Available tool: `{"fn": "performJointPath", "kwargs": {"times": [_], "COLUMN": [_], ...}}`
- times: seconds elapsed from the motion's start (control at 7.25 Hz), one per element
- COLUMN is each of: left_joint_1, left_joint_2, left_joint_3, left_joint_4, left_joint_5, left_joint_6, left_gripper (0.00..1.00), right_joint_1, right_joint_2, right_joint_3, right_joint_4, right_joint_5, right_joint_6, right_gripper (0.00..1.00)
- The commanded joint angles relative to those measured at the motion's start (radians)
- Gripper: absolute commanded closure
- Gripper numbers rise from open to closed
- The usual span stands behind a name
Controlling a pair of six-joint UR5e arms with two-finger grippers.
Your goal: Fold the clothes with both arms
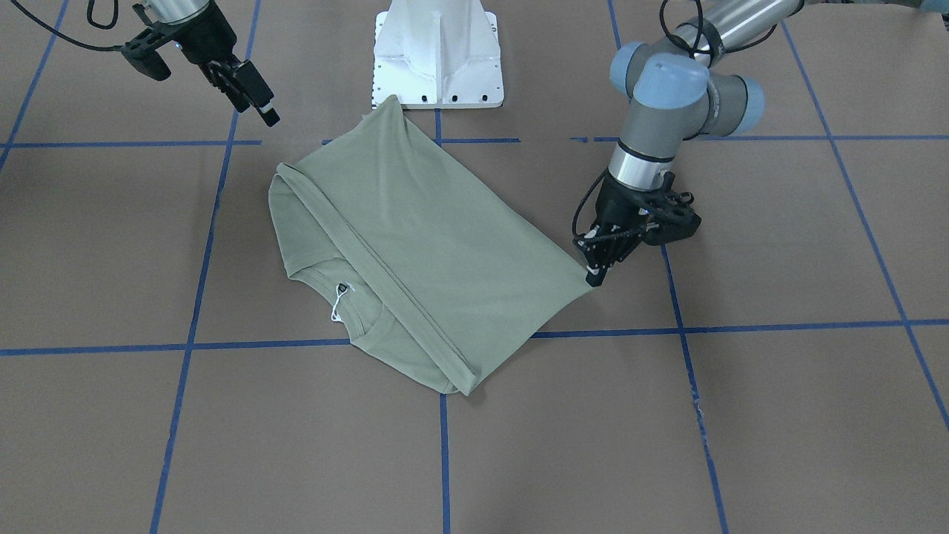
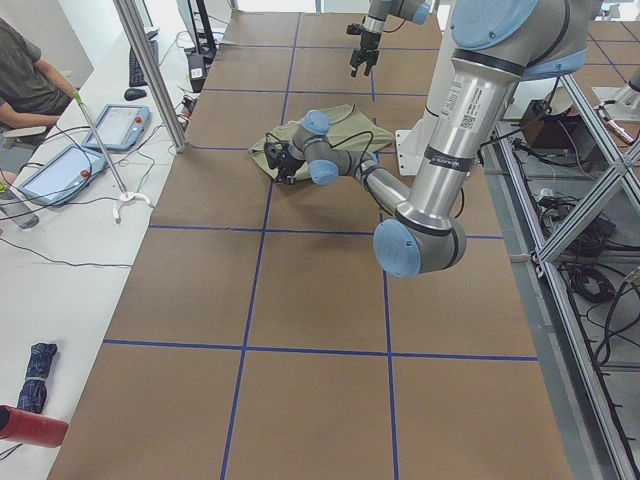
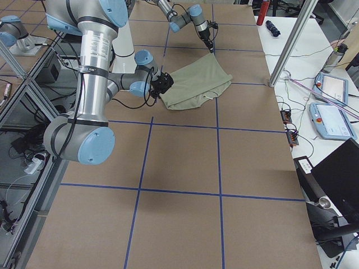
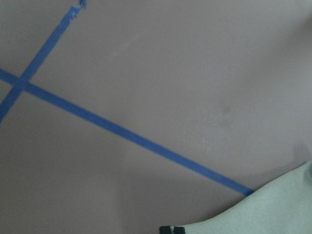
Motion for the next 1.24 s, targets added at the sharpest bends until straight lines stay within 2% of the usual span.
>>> {"fn": "performJointPath", "kwargs": {"times": [0.0, 0.28, 0.41, 0.55, 0.69, 0.83, 0.96, 1.1], "left_joint_1": [-0.111, -0.13, -0.13, -0.13, -0.128, -0.125, -0.127, -0.128], "left_joint_2": [-0.239, -0.44, -0.458, -0.447, -0.351, -0.218, -0.13, -0.083], "left_joint_3": [0.364, 0.764, 0.777, 0.751, 0.585, 0.397, 0.279, 0.22], "left_joint_4": [-0.133, -0.389, -0.4, -0.401, -0.395, -0.391, -0.391, -0.391], "left_joint_5": [-0.027, -0.042, -0.041, -0.045, -0.053, -0.118, -0.204, -0.209], "left_joint_6": [0.041, 0.048, 0.046, 0.04, 0.04, 0.038, 0.026, 0.021], "left_gripper": [1.0, 1.0, 1.0, 0.49, 0.38, 0.38, 0.37, 0.37], "right_joint_1": [0.007, 0.013, 0.016, 0.022, 0.033, 0.051, 0.048, 0.036], "right_joint_2": [0.005, 0.005, 0.02, 0.068, 0.156, 0.257, 0.457, 0.64], "right_joint_3": [0.0, -0.002, -0.005, -0.032, -0.093, -0.13, -0.194, -0.295], "right_joint_4": [0.0, 0.0, 0.0, 0.0, 0.0, -0.074, -0.289, -0.464], "right_joint_5": [0.001, 0.001, 0.001, 0.001, 0.001, 0.002, 0.002, -0.001], "right_joint_6": [0.0, 0.0, 0.0, 0.0, 0.0, -0.003, -0.027, -0.056], "right_gripper": [0.0, 0.0, 0.0, 0.0, 0.0, 0.0, 0.0, 0.0]}}
